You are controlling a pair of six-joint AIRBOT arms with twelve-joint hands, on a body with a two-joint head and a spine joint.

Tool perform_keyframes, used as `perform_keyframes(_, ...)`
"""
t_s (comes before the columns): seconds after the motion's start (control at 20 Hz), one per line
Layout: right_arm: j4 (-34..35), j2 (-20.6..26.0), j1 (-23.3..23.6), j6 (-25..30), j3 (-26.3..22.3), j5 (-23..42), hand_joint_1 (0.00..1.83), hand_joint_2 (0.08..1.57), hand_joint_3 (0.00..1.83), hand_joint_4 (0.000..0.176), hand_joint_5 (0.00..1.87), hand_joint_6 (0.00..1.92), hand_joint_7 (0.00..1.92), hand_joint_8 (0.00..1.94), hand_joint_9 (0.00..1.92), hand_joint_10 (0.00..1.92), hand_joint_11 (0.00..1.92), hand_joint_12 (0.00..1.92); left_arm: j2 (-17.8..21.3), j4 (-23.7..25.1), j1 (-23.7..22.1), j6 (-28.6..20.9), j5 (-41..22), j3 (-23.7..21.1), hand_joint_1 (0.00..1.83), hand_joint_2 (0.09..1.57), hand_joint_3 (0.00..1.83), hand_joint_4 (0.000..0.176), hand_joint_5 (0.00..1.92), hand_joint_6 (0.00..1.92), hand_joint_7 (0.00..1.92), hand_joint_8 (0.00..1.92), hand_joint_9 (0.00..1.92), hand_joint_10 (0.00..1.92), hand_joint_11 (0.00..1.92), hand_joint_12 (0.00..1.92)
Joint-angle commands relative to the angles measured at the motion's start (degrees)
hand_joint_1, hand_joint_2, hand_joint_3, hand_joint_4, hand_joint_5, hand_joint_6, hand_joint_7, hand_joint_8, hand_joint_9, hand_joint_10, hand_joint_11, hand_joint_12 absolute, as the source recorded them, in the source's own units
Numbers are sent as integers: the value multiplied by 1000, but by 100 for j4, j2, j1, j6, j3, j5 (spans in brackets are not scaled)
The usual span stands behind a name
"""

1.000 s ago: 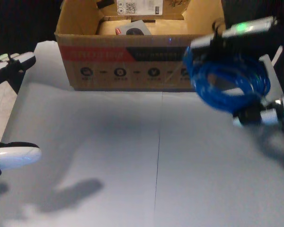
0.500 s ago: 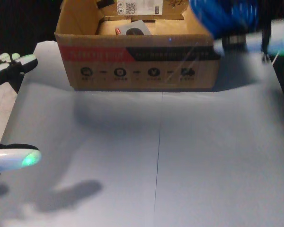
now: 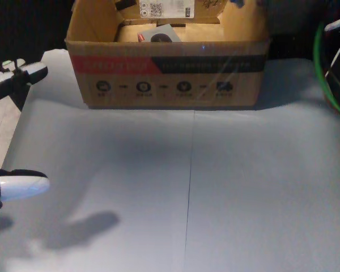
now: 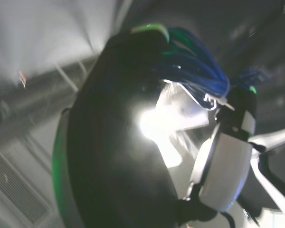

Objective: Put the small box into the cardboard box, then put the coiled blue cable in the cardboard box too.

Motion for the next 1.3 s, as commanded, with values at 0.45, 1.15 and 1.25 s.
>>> perform_keyframes(0.45,87,-10,121,43,93,349,538,865,0,175,0,0,15,4,76,5,0,498,-39,1,-91,-47,-659,32,745,836,0,119,223,0,145,0,121,1,0,462)
perform_keyframes(1.15,1357,1826,-2838,44,-2182,4029,711,761,0,176,0,0,29,5,21,8,0,0,94,-143,18,-51,-1105,-14,748,845,4,167,172,0,97,0,97,2,0,132)
perform_keyframes(1.25,1890,1933,-3863,52,-2599,4801,692,807,6,176,0,0,29,6,0,0,0,0,111,-167,23,-51,-1158,-26,728,856,0,176,141,0,93,5,81,0,0,70)
